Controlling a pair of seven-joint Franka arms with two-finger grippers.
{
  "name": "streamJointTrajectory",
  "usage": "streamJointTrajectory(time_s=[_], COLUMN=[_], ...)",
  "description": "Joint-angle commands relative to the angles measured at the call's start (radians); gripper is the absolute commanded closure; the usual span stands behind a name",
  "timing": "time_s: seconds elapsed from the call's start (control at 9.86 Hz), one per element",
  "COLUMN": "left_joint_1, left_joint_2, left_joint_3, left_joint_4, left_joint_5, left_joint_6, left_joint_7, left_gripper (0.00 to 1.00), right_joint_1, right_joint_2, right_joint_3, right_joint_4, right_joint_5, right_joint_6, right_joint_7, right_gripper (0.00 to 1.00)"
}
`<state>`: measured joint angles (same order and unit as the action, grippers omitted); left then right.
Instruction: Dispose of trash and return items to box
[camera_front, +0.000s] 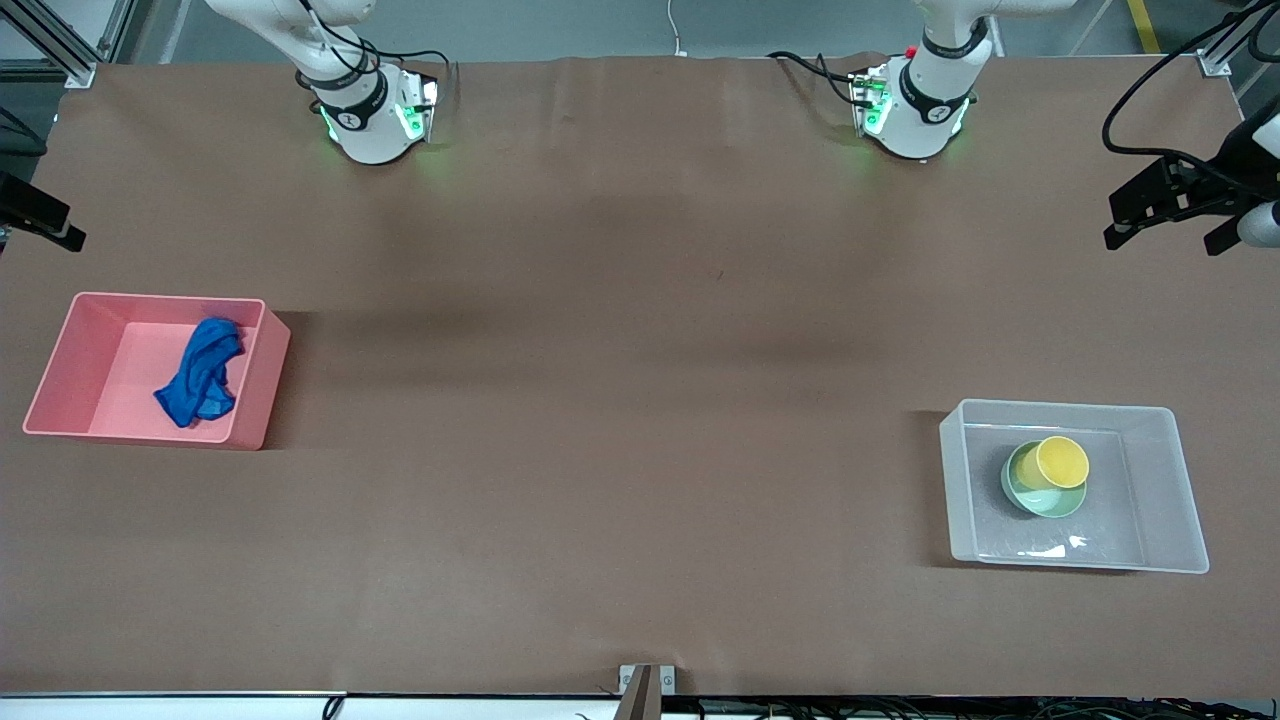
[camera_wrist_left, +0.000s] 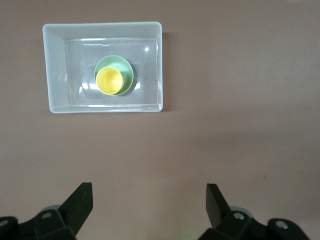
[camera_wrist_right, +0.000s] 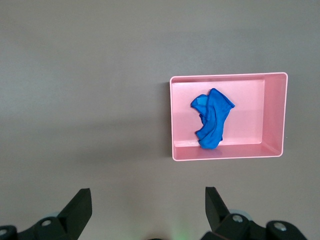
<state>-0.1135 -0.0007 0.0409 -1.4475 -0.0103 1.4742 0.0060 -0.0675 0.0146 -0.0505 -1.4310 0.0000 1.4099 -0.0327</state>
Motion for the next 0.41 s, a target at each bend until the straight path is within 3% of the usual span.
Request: streamJointTrajectory(time_s=[0.0,0.3], left_joint_1=[-0.018,-0.014], left_joint_2=[0.016,0.016], left_joint_3=[0.020,0.016], left_joint_4=[0.001,-0.002], left_joint_5=[0.009,0.009], left_joint_6=[-0.028,-0.035], left_joint_7=[0.005,0.006], left_gripper=[0.00,0.00], right_joint_1=[-0.006,-0.006], right_joint_2=[-0.007,-0.007], right_joint_3=[0.005,0.005], right_joint_4=[-0.005,-0.005], right_joint_5=[-0.003,-0.005], right_joint_6=[-0.003,-0.003], right_joint_7=[-0.010,-0.010], right_gripper=[0.00,0.00])
